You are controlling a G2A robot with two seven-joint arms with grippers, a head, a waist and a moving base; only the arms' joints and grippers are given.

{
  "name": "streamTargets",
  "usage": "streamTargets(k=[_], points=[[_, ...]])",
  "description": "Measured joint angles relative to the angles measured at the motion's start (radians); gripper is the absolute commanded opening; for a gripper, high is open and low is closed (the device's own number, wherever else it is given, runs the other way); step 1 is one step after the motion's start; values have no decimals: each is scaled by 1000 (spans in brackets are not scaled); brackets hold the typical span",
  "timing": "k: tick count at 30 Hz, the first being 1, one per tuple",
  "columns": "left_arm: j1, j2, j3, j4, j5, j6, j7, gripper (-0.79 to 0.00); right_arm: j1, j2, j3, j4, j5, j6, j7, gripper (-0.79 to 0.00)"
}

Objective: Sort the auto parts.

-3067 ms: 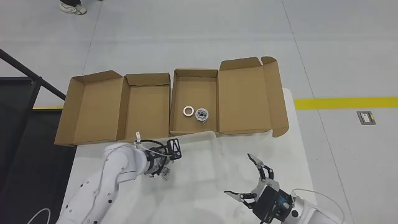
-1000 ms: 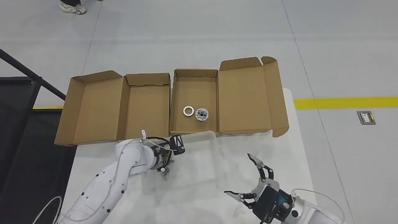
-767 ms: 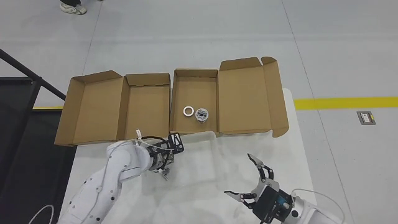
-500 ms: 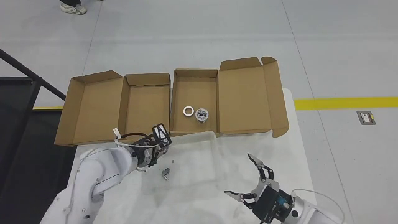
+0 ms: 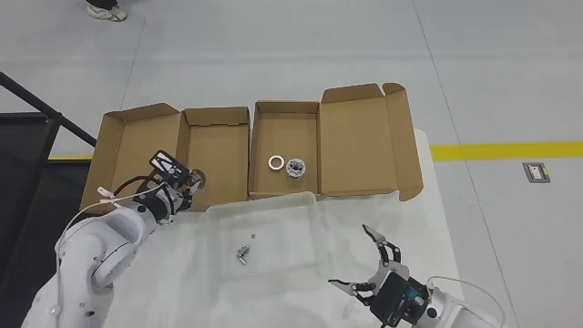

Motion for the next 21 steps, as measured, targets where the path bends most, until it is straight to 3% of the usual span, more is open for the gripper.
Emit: streamTargets(k=[5,8,14,21], points=[[0,0,0,0,0,0,0,-785,0,0,0,0,0,0,0,0],[-10,-4,13,56,-29,16,13,-785,0,0,0,0,0,0,0,0],[-202,-23,85,334,-67,45,72,-785,0,0,0,0,0,0,0,0],[-461,-68,259,681,-31,22,162,-785,0,0,0,0,0,0,0,0]])
